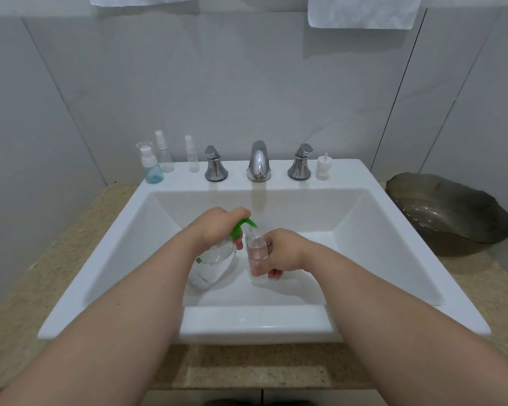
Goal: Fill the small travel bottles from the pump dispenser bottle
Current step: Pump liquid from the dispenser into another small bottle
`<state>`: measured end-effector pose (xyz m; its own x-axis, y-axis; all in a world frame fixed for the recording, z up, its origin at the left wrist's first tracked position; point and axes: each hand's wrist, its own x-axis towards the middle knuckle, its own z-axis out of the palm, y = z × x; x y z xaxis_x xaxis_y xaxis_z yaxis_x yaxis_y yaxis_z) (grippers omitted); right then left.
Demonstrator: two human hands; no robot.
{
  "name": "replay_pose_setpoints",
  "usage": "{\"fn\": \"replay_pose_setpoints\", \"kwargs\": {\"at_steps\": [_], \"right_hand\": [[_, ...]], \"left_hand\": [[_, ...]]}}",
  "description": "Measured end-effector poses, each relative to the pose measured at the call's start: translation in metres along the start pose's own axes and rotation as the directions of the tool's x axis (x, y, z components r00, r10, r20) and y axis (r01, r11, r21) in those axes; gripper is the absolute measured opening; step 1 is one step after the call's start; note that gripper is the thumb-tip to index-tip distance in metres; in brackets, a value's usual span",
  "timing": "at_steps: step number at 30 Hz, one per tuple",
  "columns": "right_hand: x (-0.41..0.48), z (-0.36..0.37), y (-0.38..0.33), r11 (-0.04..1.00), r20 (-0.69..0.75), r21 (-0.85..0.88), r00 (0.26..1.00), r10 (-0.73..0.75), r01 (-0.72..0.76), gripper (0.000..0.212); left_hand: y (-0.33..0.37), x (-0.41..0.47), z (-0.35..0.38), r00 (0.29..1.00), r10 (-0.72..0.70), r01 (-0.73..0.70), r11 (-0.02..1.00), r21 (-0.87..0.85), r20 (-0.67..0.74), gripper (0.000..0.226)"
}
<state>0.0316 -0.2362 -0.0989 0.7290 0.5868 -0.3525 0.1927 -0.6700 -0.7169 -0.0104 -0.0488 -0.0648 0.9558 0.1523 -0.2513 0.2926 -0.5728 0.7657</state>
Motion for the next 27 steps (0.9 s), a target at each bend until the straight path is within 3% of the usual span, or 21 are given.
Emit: {"fn": "replay_pose_setpoints", "kwargs": {"at_steps": [6, 12, 18, 27], "right_hand": [[-0.0036, -0.0006, -0.0020, 1.000, 0.012, -0.008, 1.000, -0.008, 0.008, 0.033], [0.0009, -0.0005, 0.0016, 1.000, -0.002, 0.027, 1.000, 0.003, -0.003, 0.055], [0.0002, -0.0007, 0.0015, 0.999, -0.008, 0.038, 1.000, 0.000, 0.001, 0.058], [0.0014, -0.0001, 0.0011, 1.000, -0.015, 0.024, 1.000, -0.006, 0.006, 0.043]], "left_hand": [[-0.0018, 0.0013, 0.0004, 1.000, 0.013, -0.013, 1.000, 0.004, -0.005, 0.059], [-0.0029, 0.0019, 0.0011, 1.000, -0.002, 0.002, 1.000, -0.016, -0.011, 0.076], [-0.0027, 0.0002, 0.0004, 1.000, -0.008, 0.008, 1.000, -0.011, 0.000, 0.072], [0.0000, -0.0009, -0.0004, 1.000, 0.009, -0.009, 1.000, 0.008, -0.009, 0.064]]}}
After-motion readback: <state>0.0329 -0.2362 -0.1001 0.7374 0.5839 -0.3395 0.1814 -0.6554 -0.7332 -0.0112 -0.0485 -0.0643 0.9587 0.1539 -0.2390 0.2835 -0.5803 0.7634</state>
